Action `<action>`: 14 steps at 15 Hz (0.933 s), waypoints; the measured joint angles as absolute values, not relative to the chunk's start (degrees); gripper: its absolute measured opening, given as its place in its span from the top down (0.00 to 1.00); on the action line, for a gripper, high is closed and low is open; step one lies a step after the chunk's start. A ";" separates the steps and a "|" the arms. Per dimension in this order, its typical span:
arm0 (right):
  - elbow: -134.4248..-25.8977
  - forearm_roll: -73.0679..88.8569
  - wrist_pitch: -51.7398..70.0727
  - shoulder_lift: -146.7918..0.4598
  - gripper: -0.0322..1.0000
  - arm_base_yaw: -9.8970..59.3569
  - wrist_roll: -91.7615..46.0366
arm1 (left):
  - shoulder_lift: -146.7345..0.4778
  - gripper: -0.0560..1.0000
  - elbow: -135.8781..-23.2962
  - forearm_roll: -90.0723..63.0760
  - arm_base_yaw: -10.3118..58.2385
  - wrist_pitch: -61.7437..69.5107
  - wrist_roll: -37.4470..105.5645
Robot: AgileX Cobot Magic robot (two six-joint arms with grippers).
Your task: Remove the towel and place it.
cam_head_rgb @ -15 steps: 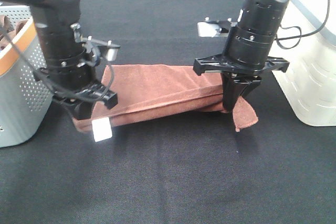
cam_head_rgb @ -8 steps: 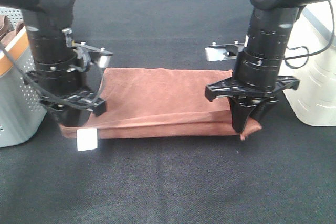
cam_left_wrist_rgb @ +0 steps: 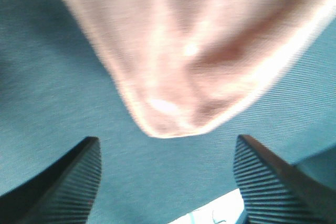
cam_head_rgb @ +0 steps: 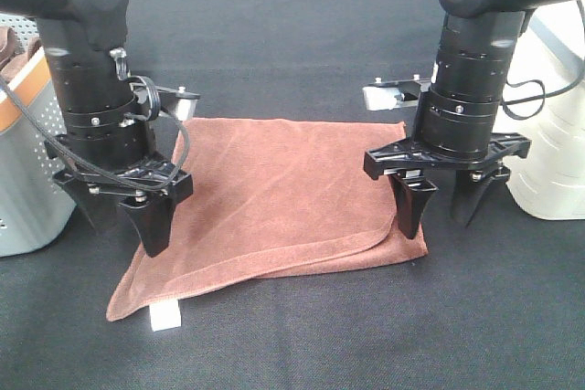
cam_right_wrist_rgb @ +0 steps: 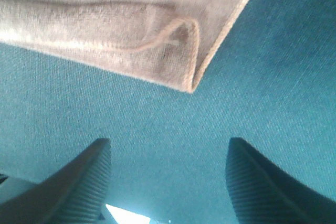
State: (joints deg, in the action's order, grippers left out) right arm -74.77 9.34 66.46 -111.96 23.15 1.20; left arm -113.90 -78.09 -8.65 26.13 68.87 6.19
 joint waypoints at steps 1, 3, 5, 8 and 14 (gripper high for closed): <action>-74.77 9.34 66.75 -111.96 0.38 23.15 1.15 | -113.56 0.30 -78.09 -8.77 26.13 68.87 6.30; -74.77 9.45 67.15 -111.50 0.38 23.15 1.15 | -110.41 0.29 -78.15 -8.31 26.07 68.98 6.47; -74.77 9.63 67.78 -108.17 0.38 23.15 1.15 | -105.48 0.29 -80.84 -7.73 26.07 68.98 6.47; -74.77 10.66 68.30 -103.25 0.38 23.15 1.09 | -100.44 0.29 -82.33 -6.99 26.07 68.98 6.47; -74.66 11.80 68.87 -85.66 0.38 23.15 0.46 | -80.56 0.29 -82.45 -5.39 26.07 69.27 5.61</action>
State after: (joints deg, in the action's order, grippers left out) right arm -74.66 11.80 68.87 -85.66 23.15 0.46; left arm -80.56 -82.45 -5.39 26.07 69.27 5.61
